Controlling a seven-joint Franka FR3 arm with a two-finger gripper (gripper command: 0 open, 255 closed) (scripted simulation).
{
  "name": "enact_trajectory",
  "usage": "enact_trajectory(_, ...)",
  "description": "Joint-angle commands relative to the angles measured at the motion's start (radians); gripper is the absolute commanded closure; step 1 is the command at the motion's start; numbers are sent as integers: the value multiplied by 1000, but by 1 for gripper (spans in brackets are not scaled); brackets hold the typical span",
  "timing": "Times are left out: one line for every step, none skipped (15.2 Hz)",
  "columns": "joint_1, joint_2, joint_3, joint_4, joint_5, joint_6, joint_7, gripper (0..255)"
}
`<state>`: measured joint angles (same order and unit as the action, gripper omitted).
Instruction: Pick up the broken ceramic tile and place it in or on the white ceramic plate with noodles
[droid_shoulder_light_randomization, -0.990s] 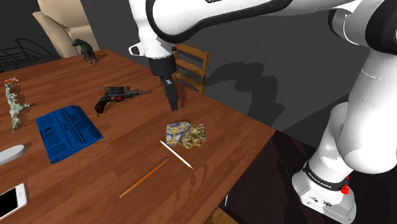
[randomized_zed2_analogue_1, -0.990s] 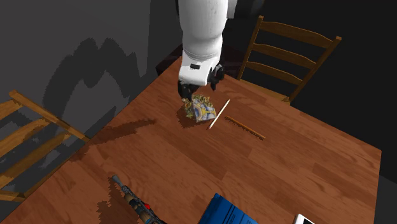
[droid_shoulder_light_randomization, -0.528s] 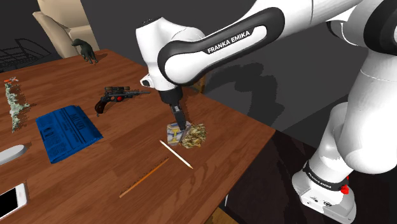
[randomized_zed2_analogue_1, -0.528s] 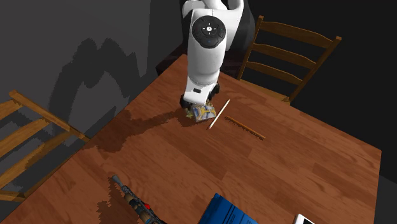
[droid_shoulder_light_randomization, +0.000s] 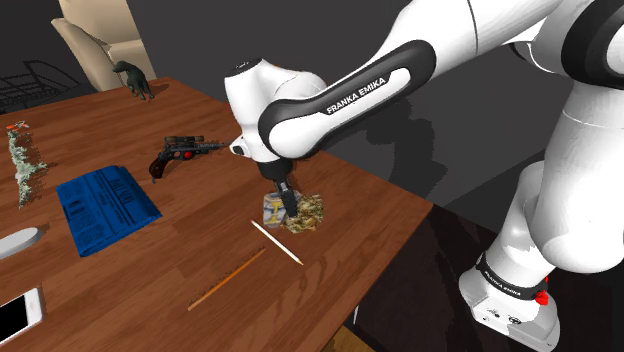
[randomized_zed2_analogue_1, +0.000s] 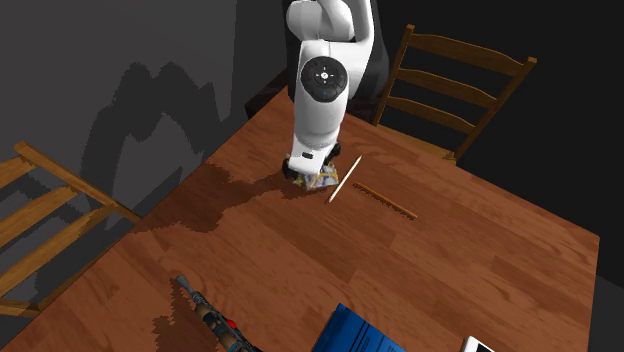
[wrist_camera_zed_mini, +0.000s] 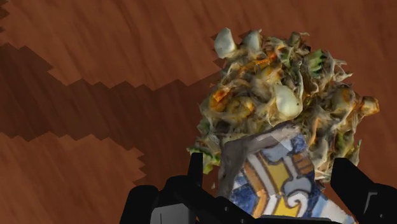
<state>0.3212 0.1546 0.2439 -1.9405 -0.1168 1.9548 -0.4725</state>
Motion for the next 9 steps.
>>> enact_trajectory(-1, 3, -1, -15, -2, 18, 0, 0)
enact_trajectory(-1, 4, -1, -14, -2, 18, 0, 0)
enact_trajectory(-1, 4, -1, -14, -2, 18, 0, 0)
enact_trajectory(-1, 4, -1, -14, -2, 18, 0, 0)
enact_trajectory(-1, 4, -1, -14, -2, 18, 0, 0)
enact_trajectory(-1, 4, -1, -14, -2, 18, 0, 0)
enact_trajectory(-1, 4, -1, -14, -2, 18, 0, 0)
enact_trajectory(-1, 4, -1, -14, -2, 18, 0, 0)
enact_trajectory(-1, 4, -1, -14, -2, 18, 0, 255)
